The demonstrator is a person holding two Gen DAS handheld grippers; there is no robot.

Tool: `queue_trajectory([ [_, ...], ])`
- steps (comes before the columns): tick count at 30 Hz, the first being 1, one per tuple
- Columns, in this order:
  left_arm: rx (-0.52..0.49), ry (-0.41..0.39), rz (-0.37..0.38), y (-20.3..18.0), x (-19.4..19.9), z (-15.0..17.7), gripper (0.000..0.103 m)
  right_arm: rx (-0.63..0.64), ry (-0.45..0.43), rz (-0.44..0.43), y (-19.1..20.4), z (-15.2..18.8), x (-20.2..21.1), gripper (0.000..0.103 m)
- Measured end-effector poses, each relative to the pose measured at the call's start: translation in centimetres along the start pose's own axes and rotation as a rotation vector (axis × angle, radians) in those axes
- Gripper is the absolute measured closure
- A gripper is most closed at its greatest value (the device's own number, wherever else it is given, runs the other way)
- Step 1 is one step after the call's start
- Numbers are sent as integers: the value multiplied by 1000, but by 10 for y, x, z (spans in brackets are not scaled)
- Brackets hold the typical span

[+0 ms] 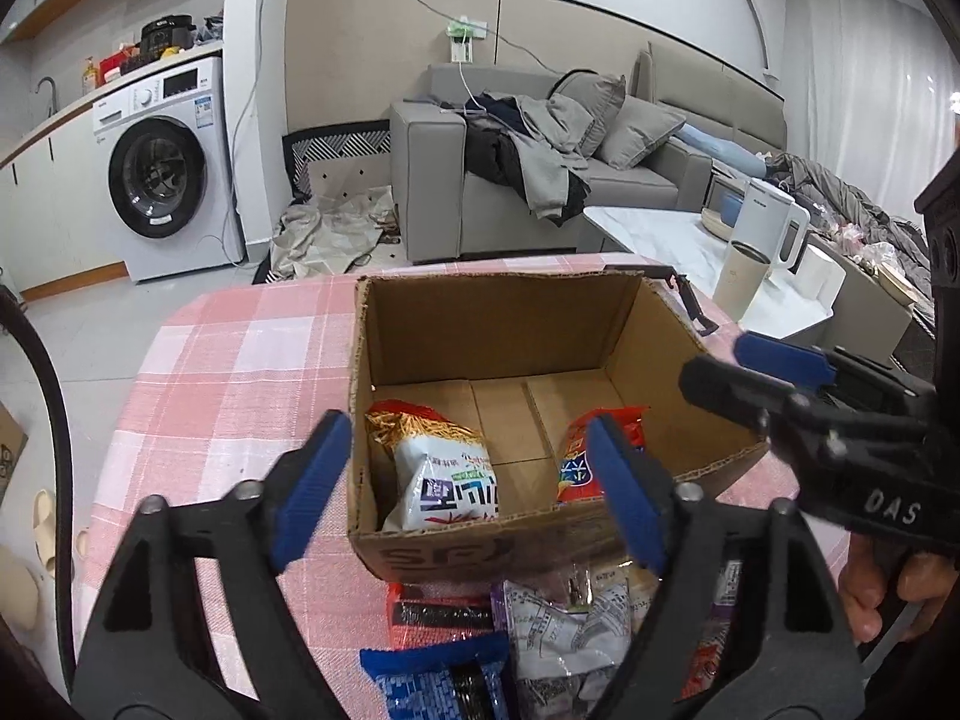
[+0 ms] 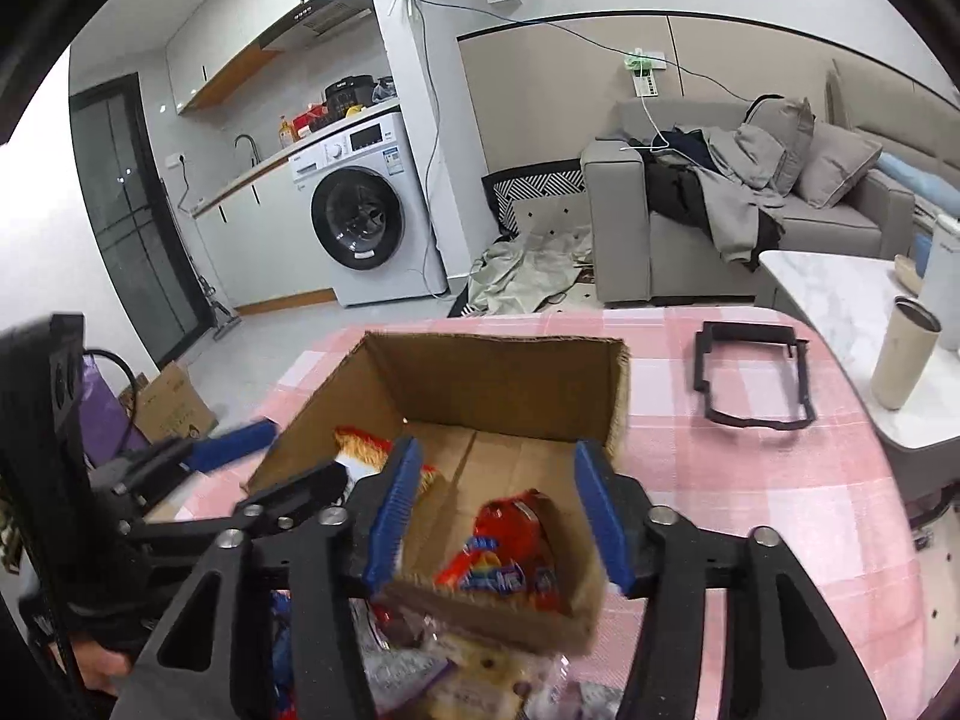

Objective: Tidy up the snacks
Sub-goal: 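Open both tools to release the bags and withdraw from the box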

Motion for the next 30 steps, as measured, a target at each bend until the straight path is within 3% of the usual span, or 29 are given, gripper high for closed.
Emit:
queue_trajectory([
  [1,1,-6,1,3,6,3,20,6,3,3,0,2,4,20],
  [3,12,-9,0,6,16,8,18,20,0,7,1,7,15,2],
  [5,20,-16,1,7,28,14,14,44,-11,11,4,14,27,1],
  [7,26,-30,-4,11,38,21,1,56,-16,19,5,20,35,0],
  [15,16,-52,-23,22,74,55,1,3,-46,39,0,48,65,0],
  [30,-11,-33,-53,33,113,113,1,6,-8,59,-7,93,89,0],
])
Point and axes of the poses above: each gripper's, at about its wrist camera, not at the fingertips, and x roughly against the way its jaws point, y to its left, z to its underside, the point moved 5 cm from there along -x, roughly the way its jaws point, and after that the axes turned 15 degrees about x, right-handed, at the moved point
